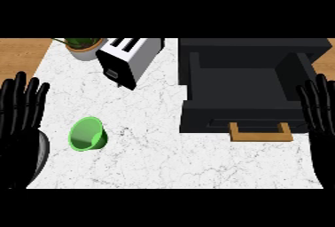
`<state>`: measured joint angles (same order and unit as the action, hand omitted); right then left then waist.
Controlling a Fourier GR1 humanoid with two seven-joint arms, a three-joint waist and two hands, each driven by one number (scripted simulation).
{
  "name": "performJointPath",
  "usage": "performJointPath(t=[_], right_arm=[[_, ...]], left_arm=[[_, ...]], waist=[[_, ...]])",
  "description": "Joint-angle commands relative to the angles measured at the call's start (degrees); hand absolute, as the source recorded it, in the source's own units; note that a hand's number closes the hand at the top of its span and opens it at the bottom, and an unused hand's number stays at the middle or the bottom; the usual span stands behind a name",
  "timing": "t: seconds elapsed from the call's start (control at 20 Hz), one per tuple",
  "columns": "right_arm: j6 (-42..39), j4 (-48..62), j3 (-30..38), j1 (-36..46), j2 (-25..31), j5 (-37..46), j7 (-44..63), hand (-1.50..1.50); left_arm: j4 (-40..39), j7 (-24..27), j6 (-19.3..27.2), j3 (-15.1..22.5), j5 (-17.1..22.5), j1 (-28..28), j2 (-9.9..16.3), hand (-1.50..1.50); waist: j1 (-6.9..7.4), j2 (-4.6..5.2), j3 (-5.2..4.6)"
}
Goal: Pick up the cup, place it into the drawer and close the drawer
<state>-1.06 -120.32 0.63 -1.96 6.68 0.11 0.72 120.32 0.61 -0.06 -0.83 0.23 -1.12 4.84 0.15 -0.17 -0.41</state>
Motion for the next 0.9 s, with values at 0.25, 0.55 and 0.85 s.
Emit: performJointPath(t=[0.25,0.55,0.85], right_arm=[[2.7,0.4,0.1,3.3,-2.5,0.8,-0.5,-1.5],[-0.9,1.2,-2.1,0.9,0.5,3.6,0.6,-1.5],[-2.9,2.7,-0.7,1.7,0.5,2.2,-0.3,-1.5]], left_arm=[[1.9,1.3,-21.8,0.7,20.3,-3.2,9.1,-1.5],[-7.1,-3.8,-25.1,-6.2,35.6,-7.6,10.1,-1.5],[-15.8,-2.2,-28.5,-6.1,31.8,-5.2,8.5,-1.5]], waist=[[0.44,0.04,0.34],[0.01,0.16,0.39],[-0.22,0.16,0.41]])
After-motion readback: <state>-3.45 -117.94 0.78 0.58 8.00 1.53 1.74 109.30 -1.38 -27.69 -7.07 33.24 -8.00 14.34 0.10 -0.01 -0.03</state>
